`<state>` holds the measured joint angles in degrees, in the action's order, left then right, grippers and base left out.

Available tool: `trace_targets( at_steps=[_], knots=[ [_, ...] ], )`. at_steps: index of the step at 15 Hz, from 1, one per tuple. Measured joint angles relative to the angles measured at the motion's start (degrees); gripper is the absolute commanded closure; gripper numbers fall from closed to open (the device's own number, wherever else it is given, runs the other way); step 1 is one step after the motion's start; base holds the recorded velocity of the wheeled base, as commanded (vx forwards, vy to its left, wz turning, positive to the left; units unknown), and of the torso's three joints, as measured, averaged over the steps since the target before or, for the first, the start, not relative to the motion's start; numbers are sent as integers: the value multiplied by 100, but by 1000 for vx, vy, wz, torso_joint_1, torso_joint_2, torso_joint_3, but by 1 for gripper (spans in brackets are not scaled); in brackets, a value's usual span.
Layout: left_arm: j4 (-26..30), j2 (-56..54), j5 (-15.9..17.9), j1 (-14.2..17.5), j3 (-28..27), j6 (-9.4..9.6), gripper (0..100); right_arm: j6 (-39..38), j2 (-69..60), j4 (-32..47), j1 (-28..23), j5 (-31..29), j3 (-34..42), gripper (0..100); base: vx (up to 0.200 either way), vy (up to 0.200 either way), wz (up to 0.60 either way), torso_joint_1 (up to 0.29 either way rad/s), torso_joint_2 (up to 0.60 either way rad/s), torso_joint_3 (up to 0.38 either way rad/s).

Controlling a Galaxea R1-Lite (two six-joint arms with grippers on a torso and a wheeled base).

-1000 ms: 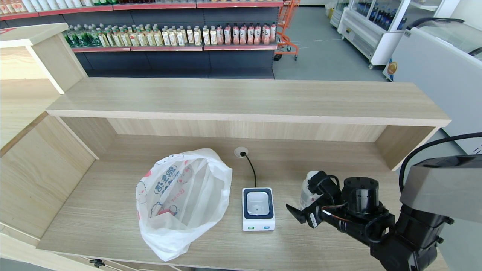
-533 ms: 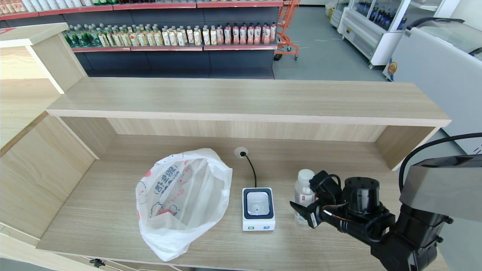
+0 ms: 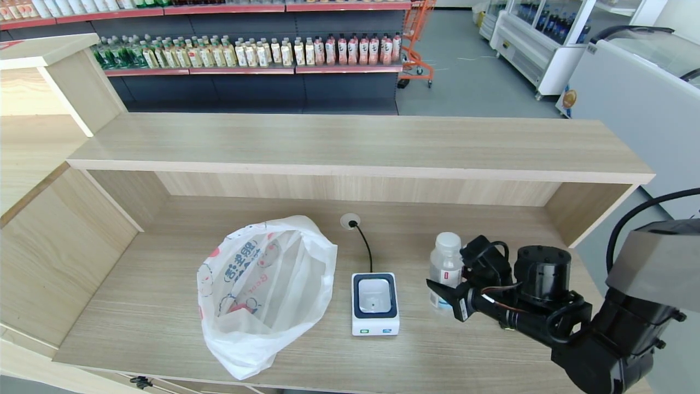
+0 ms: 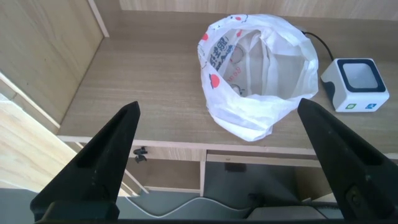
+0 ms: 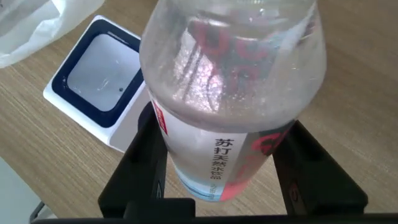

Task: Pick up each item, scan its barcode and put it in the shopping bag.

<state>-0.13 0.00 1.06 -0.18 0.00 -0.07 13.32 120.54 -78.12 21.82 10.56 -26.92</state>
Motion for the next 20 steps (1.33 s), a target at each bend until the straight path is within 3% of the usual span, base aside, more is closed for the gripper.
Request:
trace_targets(
  at_steps=[2, 4, 10, 15, 20],
  knots=[
    [-2, 0, 0, 0, 0, 0, 0, -217, -222, 9, -38, 362, 27, 100, 0, 0, 0, 0, 0, 0],
    [-2, 0, -2, 0, 0, 2, 0, -668, -577, 123, -82, 1213, 66, 100, 0, 0, 0, 0, 0, 0],
    [-2, 0, 0, 0, 0, 0, 0, -1496, -2048, 488, -278, 4308, 749, 100, 0, 0, 0, 0, 0, 0],
    [-2, 0, -2, 0, 0, 0, 0, -1499, -2686, 521, -258, 5447, 1041, 100, 0, 0, 0, 0, 0, 0],
    [-2, 0, 0, -2, 0, 0, 0, -1136, -2861, 532, 45, 5770, 1215, 100, 0, 0, 0, 0, 0, 0]
  ],
)
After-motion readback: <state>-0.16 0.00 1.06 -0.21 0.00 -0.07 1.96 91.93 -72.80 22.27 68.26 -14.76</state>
